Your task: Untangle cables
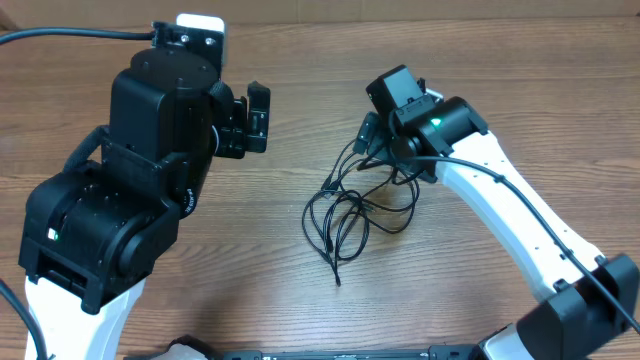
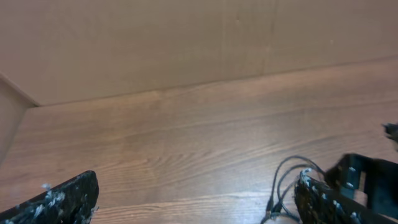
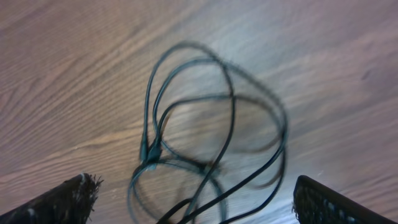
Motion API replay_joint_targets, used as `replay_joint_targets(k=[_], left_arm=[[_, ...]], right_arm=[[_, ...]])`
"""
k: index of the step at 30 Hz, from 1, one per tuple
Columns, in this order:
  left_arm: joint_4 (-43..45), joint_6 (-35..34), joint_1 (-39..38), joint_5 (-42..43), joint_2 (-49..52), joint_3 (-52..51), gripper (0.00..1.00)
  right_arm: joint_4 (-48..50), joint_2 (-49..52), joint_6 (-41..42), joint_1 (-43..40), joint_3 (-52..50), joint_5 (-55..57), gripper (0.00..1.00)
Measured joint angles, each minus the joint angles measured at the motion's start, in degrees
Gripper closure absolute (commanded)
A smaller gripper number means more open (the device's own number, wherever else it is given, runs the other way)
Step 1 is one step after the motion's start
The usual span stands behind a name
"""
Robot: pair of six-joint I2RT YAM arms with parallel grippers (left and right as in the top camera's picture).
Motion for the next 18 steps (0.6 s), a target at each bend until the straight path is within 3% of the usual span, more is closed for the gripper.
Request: replay_joint_targets(k=[3,7,13,16,18], left_arm=[[-1.0,0.0,0.0,0.9,0.0,0.0,0.0],[-2.9,0.2,0.0,1.6,0.0,0.0,0.0],[-5.2,0.2,0.0,2.0,0.0,0.0,0.0],[-6.2,0.2,0.0,2.2,0.0,0.0,0.0],[-6.7,0.2,0.0,2.2,0.0,0.0,0.0]], right_arm=[[0.0,1.8,3.5,0.0,0.0,-1.8,0.13],[1.0,4.8,7.5,0.0,-1.4,-3.2,0.13],[7.5,6.5,11.7,-0.2,-12.0,-4.0,0.14],[10.2,6.7,13.2,-0.7,-15.6,-4.3,0.35],[11.1,6.7,13.9,-1.2,-16.8,-4.4,0.67]])
